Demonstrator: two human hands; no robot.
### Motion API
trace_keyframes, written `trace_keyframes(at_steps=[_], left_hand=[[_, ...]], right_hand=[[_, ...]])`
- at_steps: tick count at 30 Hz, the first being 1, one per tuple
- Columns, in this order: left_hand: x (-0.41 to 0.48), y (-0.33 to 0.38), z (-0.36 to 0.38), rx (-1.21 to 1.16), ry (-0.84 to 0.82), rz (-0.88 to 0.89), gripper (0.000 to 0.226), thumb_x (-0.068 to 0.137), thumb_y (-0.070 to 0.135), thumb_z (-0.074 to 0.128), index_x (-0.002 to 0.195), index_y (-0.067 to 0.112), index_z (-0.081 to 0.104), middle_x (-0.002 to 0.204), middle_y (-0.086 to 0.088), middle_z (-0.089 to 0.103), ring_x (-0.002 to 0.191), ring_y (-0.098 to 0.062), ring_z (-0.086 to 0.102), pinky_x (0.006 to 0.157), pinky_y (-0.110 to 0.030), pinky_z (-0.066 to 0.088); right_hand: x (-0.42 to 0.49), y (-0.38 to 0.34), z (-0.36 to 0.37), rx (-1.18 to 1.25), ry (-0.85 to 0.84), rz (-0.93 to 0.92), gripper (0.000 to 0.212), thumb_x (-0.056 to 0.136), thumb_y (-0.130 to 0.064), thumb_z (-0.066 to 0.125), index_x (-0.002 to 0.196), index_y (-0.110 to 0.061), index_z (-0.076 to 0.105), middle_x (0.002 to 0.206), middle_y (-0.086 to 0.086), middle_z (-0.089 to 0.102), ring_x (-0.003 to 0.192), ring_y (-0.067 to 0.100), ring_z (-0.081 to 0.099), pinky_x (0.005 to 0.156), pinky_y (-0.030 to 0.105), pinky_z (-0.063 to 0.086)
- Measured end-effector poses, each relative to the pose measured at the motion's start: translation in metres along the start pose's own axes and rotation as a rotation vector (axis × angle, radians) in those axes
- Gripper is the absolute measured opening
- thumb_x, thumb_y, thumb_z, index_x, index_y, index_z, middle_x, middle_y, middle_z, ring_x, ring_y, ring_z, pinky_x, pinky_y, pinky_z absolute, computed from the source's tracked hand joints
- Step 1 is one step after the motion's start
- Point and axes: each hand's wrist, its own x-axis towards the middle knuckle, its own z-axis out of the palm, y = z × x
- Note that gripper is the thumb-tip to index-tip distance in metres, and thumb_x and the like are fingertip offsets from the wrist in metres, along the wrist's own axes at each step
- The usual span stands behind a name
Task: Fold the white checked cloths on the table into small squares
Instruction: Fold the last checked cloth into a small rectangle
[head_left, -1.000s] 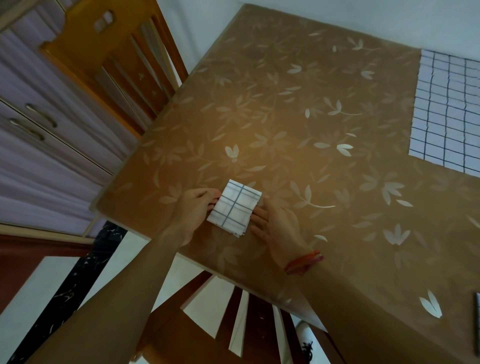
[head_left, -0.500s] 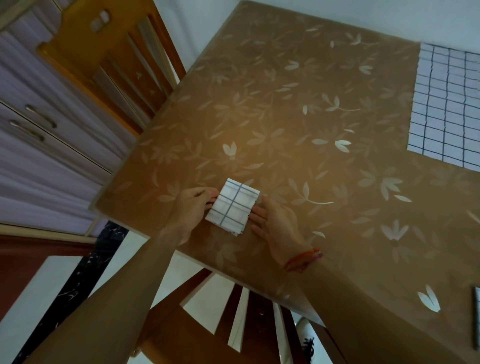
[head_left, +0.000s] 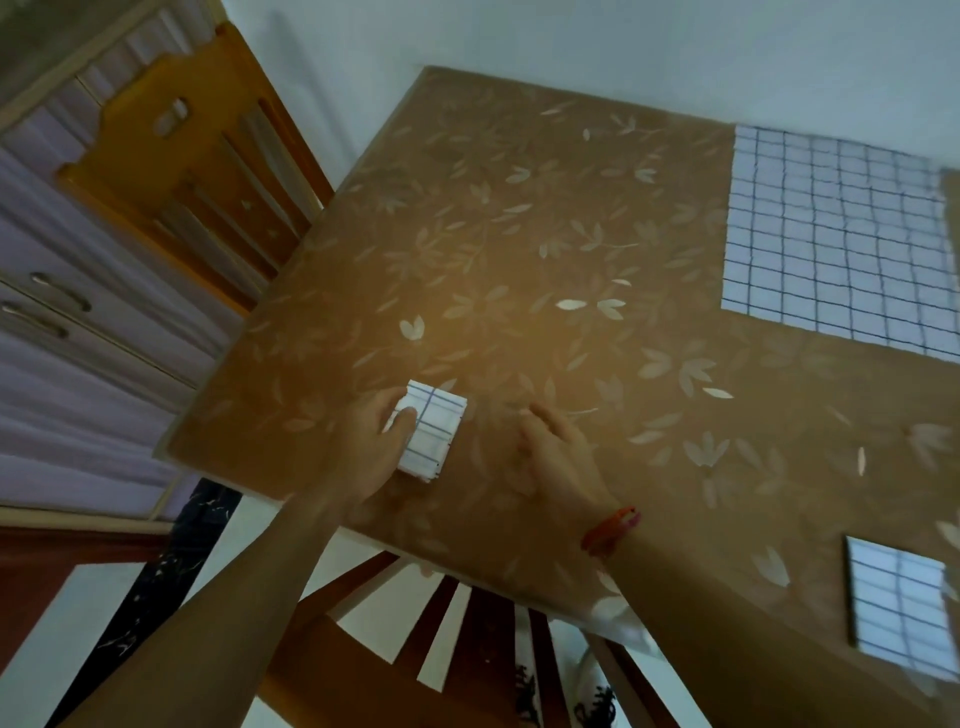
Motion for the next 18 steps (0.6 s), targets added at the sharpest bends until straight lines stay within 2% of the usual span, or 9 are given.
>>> trace_keyframes(at_steps=[1, 3, 5, 7, 11, 14, 18], left_hand=[[-0.002, 0.007, 0.003, 0.045, 0.007, 0.048, 0.023, 0.096, 0.028, 0.052, 0.117, 0.024, 0.059, 0.11, 0.012, 0.06, 0.101, -0.006, 0.058, 0.082, -0.021, 0.051], [-0.01, 0.026, 0.01, 0.115, 0.005, 0.125, 0.029, 0.096, 0.024, 0.054, 0.125, 0.017, 0.056, 0.115, 0.009, 0.055, 0.102, -0.003, 0.054, 0.082, -0.01, 0.041], [-0.016, 0.044, 0.021, 0.189, 0.004, 0.204, 0.035, 0.095, 0.025, 0.056, 0.128, 0.013, 0.055, 0.123, 0.002, 0.053, 0.111, -0.01, 0.049, 0.091, -0.015, 0.035], [-0.02, 0.06, 0.031, 0.278, -0.02, 0.26, 0.044, 0.095, 0.034, 0.054, 0.132, 0.01, 0.053, 0.136, -0.003, 0.05, 0.125, -0.019, 0.043, 0.101, -0.026, 0.029], [-0.027, 0.099, 0.055, 0.385, -0.073, 0.365, 0.051, 0.096, 0.039, 0.05, 0.139, 0.013, 0.046, 0.146, 0.002, 0.037, 0.135, -0.014, 0.029, 0.105, -0.025, 0.025], [-0.035, 0.131, 0.077, 0.404, -0.084, 0.461, 0.052, 0.096, 0.041, 0.049, 0.14, 0.015, 0.043, 0.146, 0.003, 0.034, 0.133, -0.013, 0.028, 0.105, -0.03, 0.035], [-0.043, 0.17, 0.11, 0.464, -0.118, 0.57, 0.057, 0.094, 0.047, 0.043, 0.139, 0.013, 0.044, 0.144, -0.001, 0.038, 0.133, -0.016, 0.03, 0.105, -0.024, 0.022]], right_hand=[[-0.004, -0.001, -0.01, -0.055, 0.005, -0.029, 0.025, 0.097, -0.04, 0.051, 0.12, -0.037, 0.059, 0.116, -0.013, 0.062, 0.108, 0.01, 0.06, 0.092, 0.031, 0.051], [-0.016, -0.008, -0.029, -0.204, 0.026, -0.088, 0.046, 0.097, -0.045, 0.049, 0.14, -0.028, 0.046, 0.133, -0.007, 0.057, 0.118, 0.011, 0.055, 0.098, 0.029, 0.047], [-0.025, -0.013, -0.05, -0.292, 0.044, -0.148, 0.056, 0.097, -0.046, 0.048, 0.147, -0.024, 0.038, 0.144, -0.002, 0.049, 0.126, 0.012, 0.05, 0.105, 0.031, 0.042], [-0.033, -0.017, -0.07, -0.351, 0.057, -0.197, 0.056, 0.098, -0.044, 0.048, 0.148, -0.024, 0.035, 0.147, -0.001, 0.046, 0.13, 0.014, 0.047, 0.107, 0.034, 0.041], [-0.049, -0.025, -0.116, -0.538, 0.135, -0.304, 0.056, 0.098, -0.05, 0.044, 0.148, -0.026, 0.033, 0.145, -0.002, 0.047, 0.128, 0.018, 0.049, 0.105, 0.042, 0.043], [-0.063, -0.031, -0.156, -0.618, 0.202, -0.349, 0.051, 0.097, -0.048, 0.045, 0.144, -0.03, 0.035, 0.137, -0.002, 0.051, 0.117, 0.014, 0.052, 0.1, 0.036, 0.043], [-0.082, -0.032, -0.211, -0.706, 0.302, -0.364, 0.054, 0.097, -0.049, 0.044, 0.146, -0.029, 0.034, 0.142, -0.001, 0.047, 0.128, 0.016, 0.045, 0.101, 0.028, 0.035]])
